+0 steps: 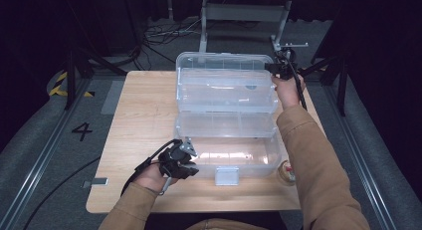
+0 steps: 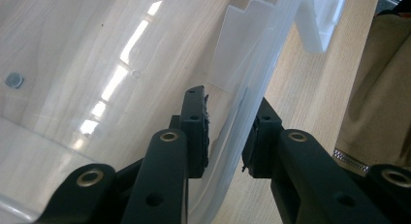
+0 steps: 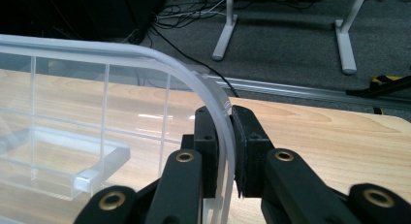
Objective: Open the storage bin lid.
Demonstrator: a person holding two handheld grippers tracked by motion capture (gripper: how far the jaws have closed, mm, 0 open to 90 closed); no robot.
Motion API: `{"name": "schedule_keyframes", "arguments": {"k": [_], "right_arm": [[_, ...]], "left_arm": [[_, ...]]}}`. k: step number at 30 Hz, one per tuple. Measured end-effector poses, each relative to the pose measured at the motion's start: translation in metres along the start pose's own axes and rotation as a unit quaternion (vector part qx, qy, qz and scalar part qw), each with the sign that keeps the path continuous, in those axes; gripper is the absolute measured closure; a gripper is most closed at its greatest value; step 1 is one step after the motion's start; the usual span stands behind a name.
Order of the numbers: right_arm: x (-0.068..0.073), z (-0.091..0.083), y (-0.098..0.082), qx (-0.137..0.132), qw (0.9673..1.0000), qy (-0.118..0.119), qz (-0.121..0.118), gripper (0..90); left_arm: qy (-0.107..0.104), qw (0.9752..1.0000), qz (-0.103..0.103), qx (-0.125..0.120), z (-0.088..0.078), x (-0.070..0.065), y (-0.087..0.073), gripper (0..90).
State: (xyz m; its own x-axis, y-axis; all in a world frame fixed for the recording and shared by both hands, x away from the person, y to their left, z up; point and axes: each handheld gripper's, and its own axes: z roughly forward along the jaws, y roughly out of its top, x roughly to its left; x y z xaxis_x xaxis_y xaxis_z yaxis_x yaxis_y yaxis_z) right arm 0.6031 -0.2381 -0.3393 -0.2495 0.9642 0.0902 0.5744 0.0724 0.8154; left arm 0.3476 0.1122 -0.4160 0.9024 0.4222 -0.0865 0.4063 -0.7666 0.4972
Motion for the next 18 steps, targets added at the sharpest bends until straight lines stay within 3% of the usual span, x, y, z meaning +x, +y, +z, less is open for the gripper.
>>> {"name": "schedule_keyframes", "arguments": {"k": [18], "right_arm": [[-0.008,0.020,-0.004,0.022,0.9997,0.014,0.000,82.0]], "left_arm": [[-0.002,1.0000,-0.003,-0.005,0.000,0.000,-0.001,74.3]]}}
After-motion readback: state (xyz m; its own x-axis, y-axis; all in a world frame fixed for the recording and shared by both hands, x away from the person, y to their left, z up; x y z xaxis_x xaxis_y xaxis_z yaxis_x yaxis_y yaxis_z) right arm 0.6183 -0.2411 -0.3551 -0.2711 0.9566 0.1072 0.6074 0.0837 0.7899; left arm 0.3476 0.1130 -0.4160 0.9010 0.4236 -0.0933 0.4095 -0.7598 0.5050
